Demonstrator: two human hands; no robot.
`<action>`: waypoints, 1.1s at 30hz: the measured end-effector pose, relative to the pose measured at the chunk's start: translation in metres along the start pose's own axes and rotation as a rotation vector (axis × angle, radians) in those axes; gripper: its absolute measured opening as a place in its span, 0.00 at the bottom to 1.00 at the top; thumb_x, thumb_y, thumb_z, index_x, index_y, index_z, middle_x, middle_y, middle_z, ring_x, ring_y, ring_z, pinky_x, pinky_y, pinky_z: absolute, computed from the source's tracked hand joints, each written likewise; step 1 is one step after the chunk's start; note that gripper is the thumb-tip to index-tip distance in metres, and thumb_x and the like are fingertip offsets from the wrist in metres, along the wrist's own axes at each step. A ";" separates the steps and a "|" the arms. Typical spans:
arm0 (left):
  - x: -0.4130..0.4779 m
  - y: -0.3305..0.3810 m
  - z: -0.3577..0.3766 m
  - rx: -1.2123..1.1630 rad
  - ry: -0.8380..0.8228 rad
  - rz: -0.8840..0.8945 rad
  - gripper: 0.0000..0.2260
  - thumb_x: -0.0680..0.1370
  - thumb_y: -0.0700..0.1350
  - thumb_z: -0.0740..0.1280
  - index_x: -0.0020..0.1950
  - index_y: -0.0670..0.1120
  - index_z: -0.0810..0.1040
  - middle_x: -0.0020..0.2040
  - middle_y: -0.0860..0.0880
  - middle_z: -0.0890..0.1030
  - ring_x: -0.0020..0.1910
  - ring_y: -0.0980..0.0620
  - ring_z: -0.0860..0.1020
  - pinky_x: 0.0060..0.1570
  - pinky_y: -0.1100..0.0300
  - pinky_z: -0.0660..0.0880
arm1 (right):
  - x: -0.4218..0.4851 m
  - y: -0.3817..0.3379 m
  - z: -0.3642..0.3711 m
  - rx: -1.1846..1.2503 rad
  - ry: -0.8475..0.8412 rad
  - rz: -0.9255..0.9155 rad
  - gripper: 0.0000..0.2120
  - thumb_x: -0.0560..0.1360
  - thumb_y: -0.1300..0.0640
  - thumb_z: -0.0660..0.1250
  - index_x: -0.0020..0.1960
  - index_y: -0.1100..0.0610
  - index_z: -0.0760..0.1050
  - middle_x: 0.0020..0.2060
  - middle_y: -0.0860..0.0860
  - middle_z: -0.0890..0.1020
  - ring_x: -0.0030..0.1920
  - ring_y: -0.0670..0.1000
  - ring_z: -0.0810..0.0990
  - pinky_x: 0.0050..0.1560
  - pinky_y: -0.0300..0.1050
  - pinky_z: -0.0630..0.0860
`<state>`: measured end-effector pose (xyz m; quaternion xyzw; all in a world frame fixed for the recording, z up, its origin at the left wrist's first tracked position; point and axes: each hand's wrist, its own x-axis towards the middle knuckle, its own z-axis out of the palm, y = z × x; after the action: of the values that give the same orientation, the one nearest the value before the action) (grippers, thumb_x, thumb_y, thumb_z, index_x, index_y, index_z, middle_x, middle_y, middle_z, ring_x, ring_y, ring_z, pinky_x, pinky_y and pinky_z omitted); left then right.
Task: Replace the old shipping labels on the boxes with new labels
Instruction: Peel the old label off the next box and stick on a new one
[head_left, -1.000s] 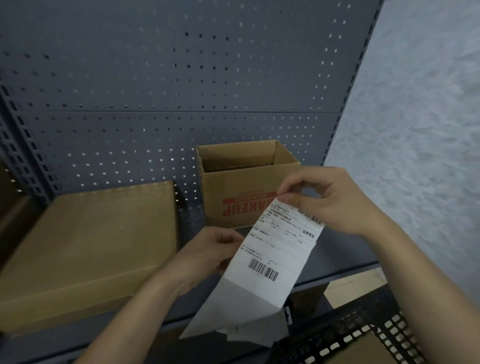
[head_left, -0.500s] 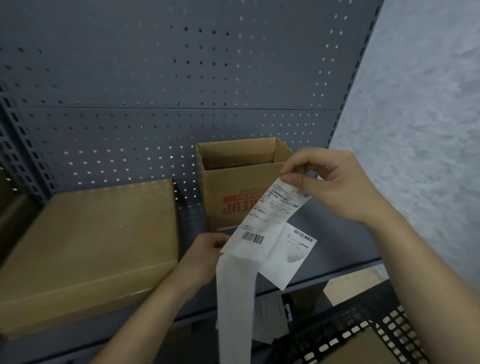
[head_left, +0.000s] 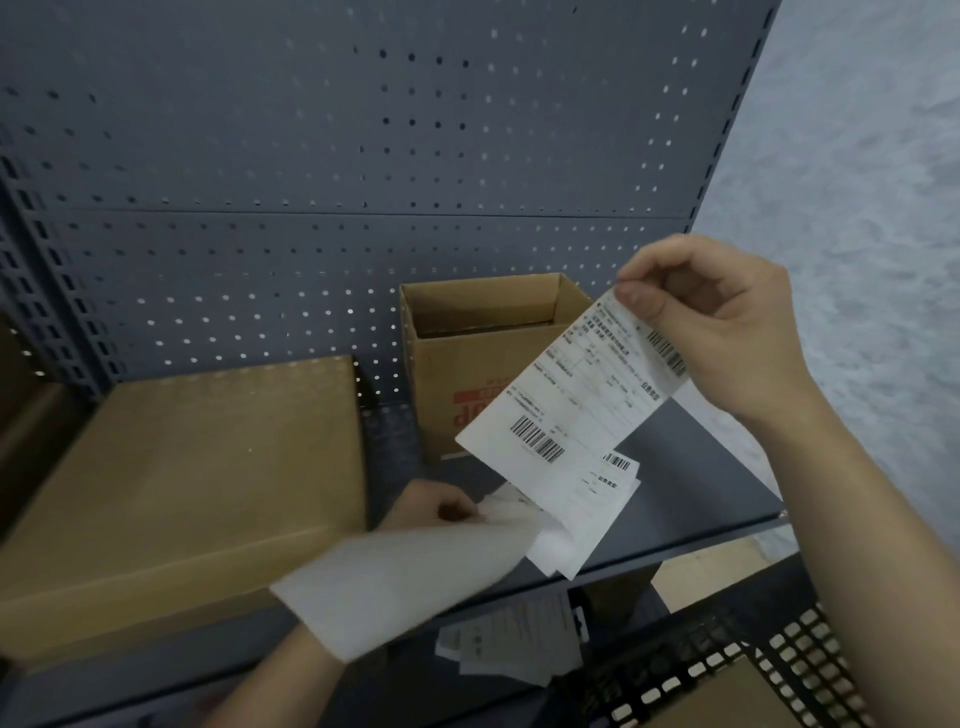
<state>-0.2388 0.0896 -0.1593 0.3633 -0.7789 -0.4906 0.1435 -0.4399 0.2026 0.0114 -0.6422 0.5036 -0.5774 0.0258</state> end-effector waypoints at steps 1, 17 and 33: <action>-0.001 0.001 -0.001 0.016 -0.006 0.008 0.03 0.74 0.41 0.74 0.45 0.41 0.84 0.43 0.45 0.85 0.45 0.49 0.82 0.48 0.59 0.78 | 0.001 0.000 -0.001 -0.006 0.020 -0.005 0.09 0.74 0.67 0.71 0.45 0.53 0.80 0.37 0.42 0.82 0.39 0.48 0.79 0.41 0.39 0.76; -0.036 0.009 -0.007 -0.177 0.049 0.037 0.03 0.75 0.41 0.74 0.46 0.45 0.81 0.36 0.47 0.83 0.31 0.53 0.78 0.31 0.60 0.74 | -0.001 0.013 0.023 0.027 -0.067 0.114 0.04 0.73 0.62 0.72 0.45 0.54 0.80 0.38 0.54 0.83 0.38 0.57 0.80 0.41 0.47 0.77; -0.115 0.043 -0.136 -0.157 0.033 0.045 0.10 0.73 0.48 0.75 0.41 0.41 0.82 0.29 0.46 0.78 0.25 0.53 0.72 0.25 0.62 0.69 | 0.038 -0.009 0.107 -0.007 -0.227 0.150 0.07 0.73 0.63 0.72 0.46 0.52 0.81 0.41 0.45 0.85 0.41 0.44 0.84 0.41 0.32 0.77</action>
<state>-0.0979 0.0915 -0.0419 0.3416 -0.7436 -0.5406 0.1953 -0.3590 0.1231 0.0088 -0.6638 0.5462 -0.4957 0.1235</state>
